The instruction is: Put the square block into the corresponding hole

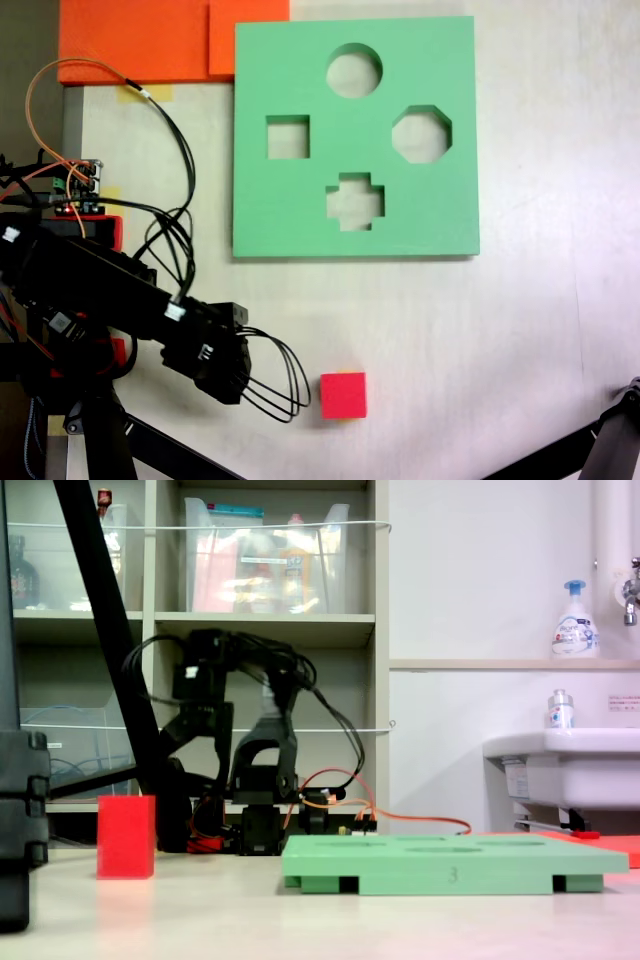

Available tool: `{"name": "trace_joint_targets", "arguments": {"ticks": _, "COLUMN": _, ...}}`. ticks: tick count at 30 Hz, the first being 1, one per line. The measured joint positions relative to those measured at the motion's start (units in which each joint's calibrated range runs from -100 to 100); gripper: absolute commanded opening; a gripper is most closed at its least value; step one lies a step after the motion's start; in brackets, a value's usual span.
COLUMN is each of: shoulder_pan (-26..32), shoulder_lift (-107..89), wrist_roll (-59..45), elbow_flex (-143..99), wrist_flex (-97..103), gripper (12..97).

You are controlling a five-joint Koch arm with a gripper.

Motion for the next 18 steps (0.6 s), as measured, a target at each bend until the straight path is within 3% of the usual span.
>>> {"name": "trace_joint_targets", "arguments": {"ticks": 3, "shoulder_pan": 0.2, "shoulder_lift": 5.2, "wrist_roll": 0.9, "elbow_flex": 4.9, "wrist_flex": -2.5, "gripper": 77.0}}
{"name": "trace_joint_targets", "arguments": {"ticks": 5, "shoulder_pan": 0.4, "shoulder_lift": 8.6, "wrist_roll": 1.4, "elbow_flex": 10.8, "wrist_flex": -2.6, "gripper": 81.7}}
{"name": "trace_joint_targets", "arguments": {"ticks": 18, "shoulder_pan": 3.0, "shoulder_lift": 40.6, "wrist_roll": 1.6, "elbow_flex": 31.7, "wrist_flex": 0.1, "gripper": 82.5}}
